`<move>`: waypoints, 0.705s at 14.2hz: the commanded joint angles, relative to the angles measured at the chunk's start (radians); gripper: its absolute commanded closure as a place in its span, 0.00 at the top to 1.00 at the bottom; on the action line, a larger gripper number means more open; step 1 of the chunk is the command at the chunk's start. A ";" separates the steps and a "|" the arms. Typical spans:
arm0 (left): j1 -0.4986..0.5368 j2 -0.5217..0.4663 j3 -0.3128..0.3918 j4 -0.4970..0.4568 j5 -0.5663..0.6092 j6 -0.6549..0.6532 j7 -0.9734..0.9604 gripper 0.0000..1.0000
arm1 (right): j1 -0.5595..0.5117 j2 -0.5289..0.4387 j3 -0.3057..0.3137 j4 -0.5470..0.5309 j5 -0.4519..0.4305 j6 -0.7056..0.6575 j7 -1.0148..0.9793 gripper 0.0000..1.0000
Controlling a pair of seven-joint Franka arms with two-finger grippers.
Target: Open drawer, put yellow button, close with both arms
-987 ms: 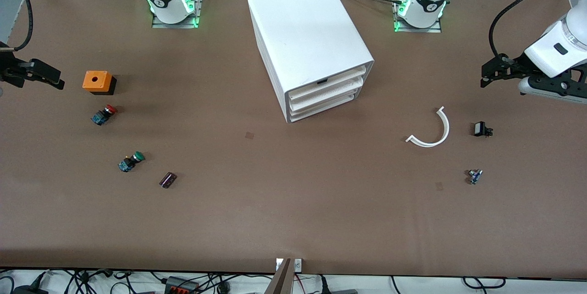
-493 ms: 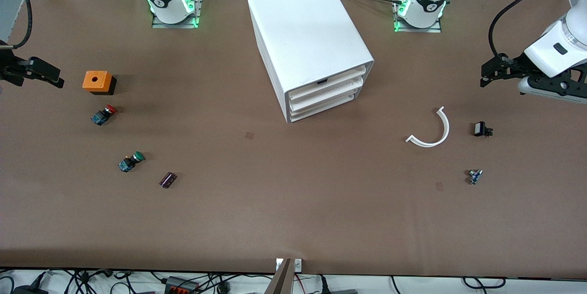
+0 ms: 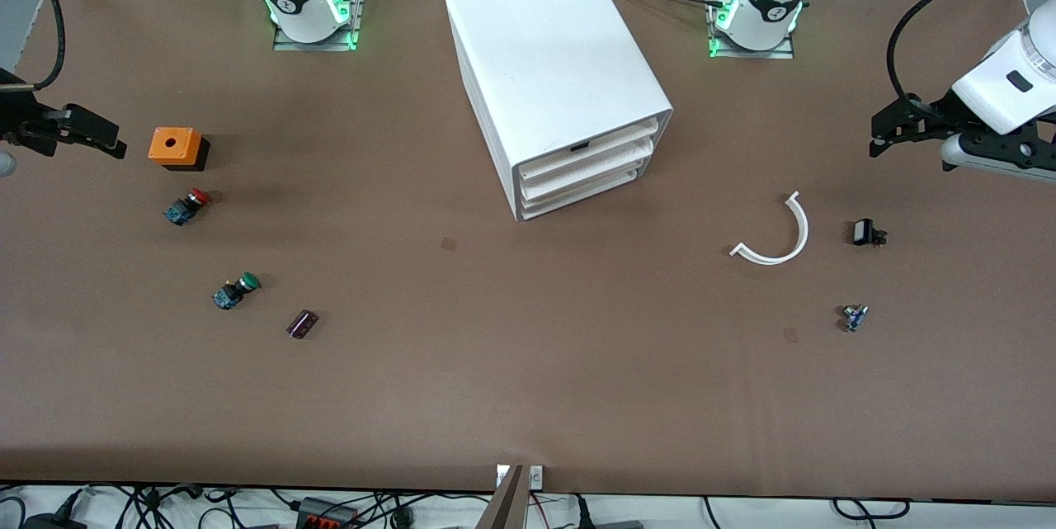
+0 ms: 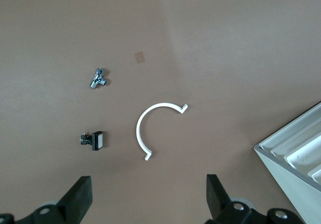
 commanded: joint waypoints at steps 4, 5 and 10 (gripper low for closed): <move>0.002 0.020 -0.001 0.036 -0.002 -0.021 0.014 1.00 | -0.001 -0.024 0.000 -0.022 0.004 -0.003 -0.003 1.00; 0.000 0.020 -0.001 0.036 -0.002 -0.021 0.014 1.00 | -0.001 -0.025 0.000 -0.022 0.004 -0.005 -0.005 1.00; 0.003 0.020 -0.001 0.036 -0.002 -0.024 0.016 1.00 | -0.004 -0.028 -0.005 -0.033 0.004 -0.005 -0.008 1.00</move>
